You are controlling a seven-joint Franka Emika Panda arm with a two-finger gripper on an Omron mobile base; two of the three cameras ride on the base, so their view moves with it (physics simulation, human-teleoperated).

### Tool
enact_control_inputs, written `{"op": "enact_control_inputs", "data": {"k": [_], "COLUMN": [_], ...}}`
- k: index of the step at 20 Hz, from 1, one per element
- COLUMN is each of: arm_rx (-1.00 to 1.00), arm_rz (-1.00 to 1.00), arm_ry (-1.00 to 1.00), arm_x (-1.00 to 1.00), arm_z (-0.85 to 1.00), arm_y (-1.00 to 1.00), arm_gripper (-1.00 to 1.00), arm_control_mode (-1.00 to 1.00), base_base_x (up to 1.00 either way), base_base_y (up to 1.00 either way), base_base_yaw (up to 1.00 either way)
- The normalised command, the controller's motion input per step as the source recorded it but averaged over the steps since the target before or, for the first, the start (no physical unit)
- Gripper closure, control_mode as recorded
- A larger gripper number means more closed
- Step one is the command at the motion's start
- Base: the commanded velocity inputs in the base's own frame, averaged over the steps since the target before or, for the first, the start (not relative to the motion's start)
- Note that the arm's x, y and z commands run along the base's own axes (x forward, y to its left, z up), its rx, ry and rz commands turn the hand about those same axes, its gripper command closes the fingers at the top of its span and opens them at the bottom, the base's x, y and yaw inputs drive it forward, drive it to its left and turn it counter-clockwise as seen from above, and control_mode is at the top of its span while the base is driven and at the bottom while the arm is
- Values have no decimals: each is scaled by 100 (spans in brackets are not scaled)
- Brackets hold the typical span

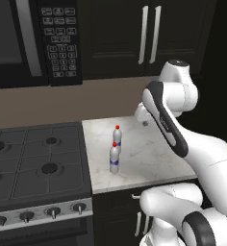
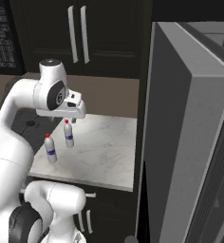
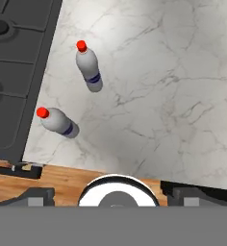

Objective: Take the bottled waters from the counter and place them in the freezer to freeze. Close the freezer door after placing the bottles.

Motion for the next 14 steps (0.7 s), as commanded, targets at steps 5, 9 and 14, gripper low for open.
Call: {"op": "enact_control_inputs", "data": {"k": [5, 9, 14], "arm_rx": [-5, -1, -1], "arm_rz": [45, 49, 51], "arm_ry": [-8, -5, -10], "arm_x": [-20, 1, 2], "arm_z": [-21, -24, -27], "arm_y": [0, -9, -16], "arm_gripper": [-100, -100, -100], "arm_control_mode": [-100, -100, -100], "base_base_x": [0, 0, 0], "base_base_y": [0, 0, 0], "base_base_yaw": [0, 0, 0]}}
